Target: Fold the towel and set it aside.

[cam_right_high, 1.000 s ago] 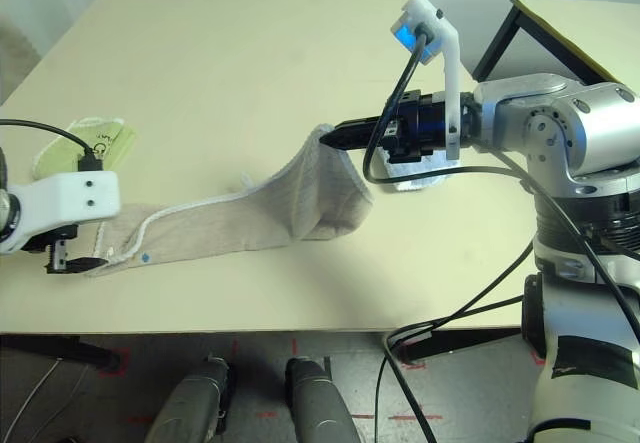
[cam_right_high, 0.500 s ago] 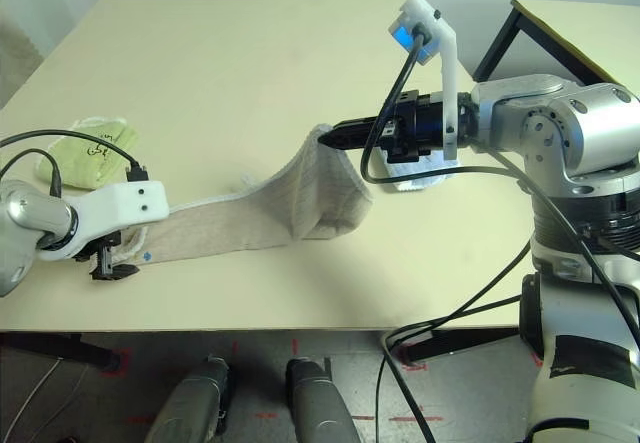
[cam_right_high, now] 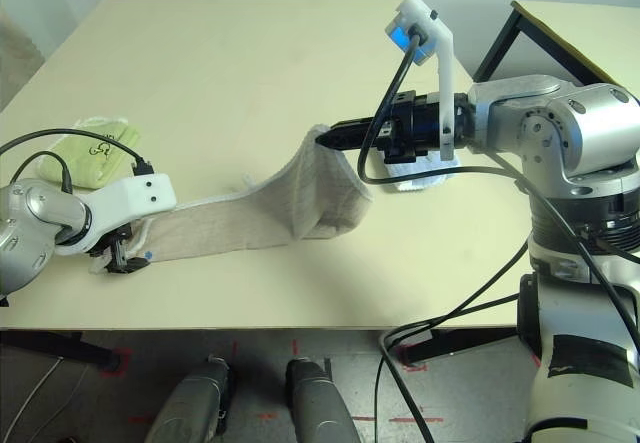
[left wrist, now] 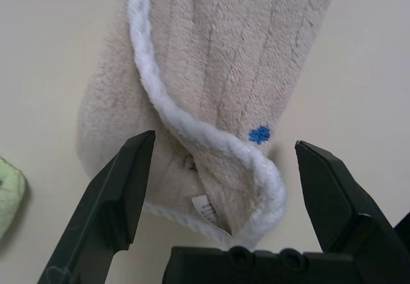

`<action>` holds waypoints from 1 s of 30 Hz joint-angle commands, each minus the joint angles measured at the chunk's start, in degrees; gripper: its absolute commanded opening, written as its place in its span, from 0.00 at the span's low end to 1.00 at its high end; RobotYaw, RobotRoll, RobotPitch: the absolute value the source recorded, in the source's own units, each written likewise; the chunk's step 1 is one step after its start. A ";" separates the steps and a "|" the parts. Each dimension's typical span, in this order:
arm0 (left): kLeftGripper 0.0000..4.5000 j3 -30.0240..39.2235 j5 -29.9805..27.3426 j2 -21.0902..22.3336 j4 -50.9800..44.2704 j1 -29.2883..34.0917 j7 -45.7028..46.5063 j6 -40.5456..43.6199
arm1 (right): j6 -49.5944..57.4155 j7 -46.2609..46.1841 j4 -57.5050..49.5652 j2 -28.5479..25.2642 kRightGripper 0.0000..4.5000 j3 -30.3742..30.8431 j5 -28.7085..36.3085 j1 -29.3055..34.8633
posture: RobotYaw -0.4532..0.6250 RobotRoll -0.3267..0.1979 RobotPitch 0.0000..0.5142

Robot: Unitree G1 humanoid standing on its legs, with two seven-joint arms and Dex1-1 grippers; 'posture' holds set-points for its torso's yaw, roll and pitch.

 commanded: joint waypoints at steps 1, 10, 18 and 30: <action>1.00 -1.15 -0.35 0.71 -0.55 0.66 0.36 -0.31 | 0.26 -0.05 -0.73 -0.25 0.00 -0.77 0.72 -0.48 | 0.46 0.62 0.27; 0.73 0.28 -1.46 -1.04 -0.44 -0.04 1.87 -0.82 | 0.10 0.43 -0.82 -0.51 0.00 -0.47 0.67 -0.42 | 0.46 0.62 0.27; 0.09 -0.21 -1.71 -1.85 0.65 -0.47 2.81 -2.10 | 0.02 0.69 -0.92 -0.86 0.00 -0.43 0.61 -0.27 | 0.45 0.62 0.27; 0.00 9.97 -5.16 4.91 12.84 -0.58 -1.77 -12.56 | -0.88 5.01 -0.90 -5.88 0.00 0.36 0.21 1.52 | 0.45 0.62 0.25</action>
